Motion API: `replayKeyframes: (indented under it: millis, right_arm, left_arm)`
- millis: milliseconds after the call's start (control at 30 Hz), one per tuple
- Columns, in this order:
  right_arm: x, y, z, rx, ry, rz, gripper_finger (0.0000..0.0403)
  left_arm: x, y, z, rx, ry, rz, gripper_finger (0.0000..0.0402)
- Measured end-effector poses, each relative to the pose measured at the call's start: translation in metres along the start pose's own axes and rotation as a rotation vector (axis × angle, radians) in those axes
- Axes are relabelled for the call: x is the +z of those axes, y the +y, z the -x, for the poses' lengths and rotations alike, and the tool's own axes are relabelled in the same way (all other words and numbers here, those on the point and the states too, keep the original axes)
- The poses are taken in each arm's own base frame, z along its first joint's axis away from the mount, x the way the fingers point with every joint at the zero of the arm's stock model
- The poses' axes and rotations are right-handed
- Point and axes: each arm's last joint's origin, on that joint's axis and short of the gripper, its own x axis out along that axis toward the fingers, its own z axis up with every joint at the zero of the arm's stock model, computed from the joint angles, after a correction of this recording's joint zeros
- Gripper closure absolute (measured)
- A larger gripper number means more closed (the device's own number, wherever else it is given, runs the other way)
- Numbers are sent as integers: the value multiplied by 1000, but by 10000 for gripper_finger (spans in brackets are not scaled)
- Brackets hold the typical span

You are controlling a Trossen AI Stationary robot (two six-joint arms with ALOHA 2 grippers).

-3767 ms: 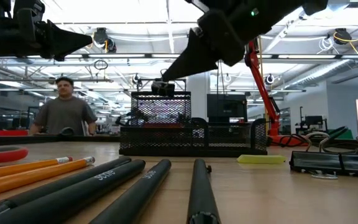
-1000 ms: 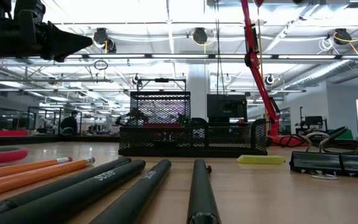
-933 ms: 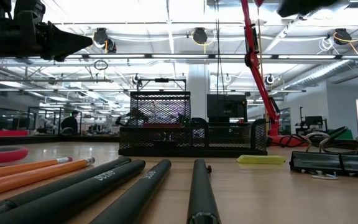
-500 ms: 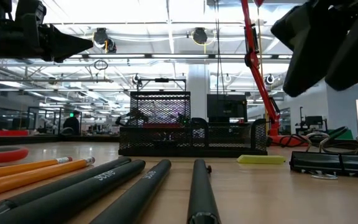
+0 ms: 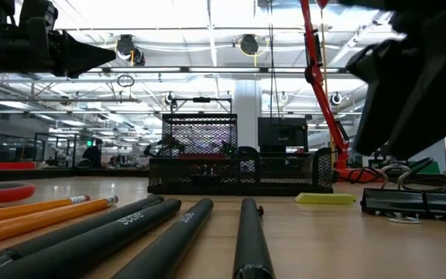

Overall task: Pick and place office supplies into organizer
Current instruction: Put the black binder clip into the black desk organizer

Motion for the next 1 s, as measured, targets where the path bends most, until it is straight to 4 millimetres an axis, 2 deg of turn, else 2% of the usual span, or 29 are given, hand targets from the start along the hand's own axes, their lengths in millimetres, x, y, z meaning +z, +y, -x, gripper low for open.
replayKeyframes:
  millis: [133, 567, 733, 1000]
  right_arm:
    - [-8, -5, -8, 19, 15, -12, 234]
    - [-10, -5, -9, 22, 15, -40, 244]
    - [-10, -5, -9, 37, 26, -44, 286]
    - [-8, -6, -9, 60, 35, -41, 385]
  left_arm:
    - [0, 0, 0, 0, 1, 0, 353]
    - [0, 0, 0, 0, 0, 0, 353]
    - [0, 0, 0, 0, 1, -1, 353]
    - [0, 0, 0, 0, 1, -1, 353]
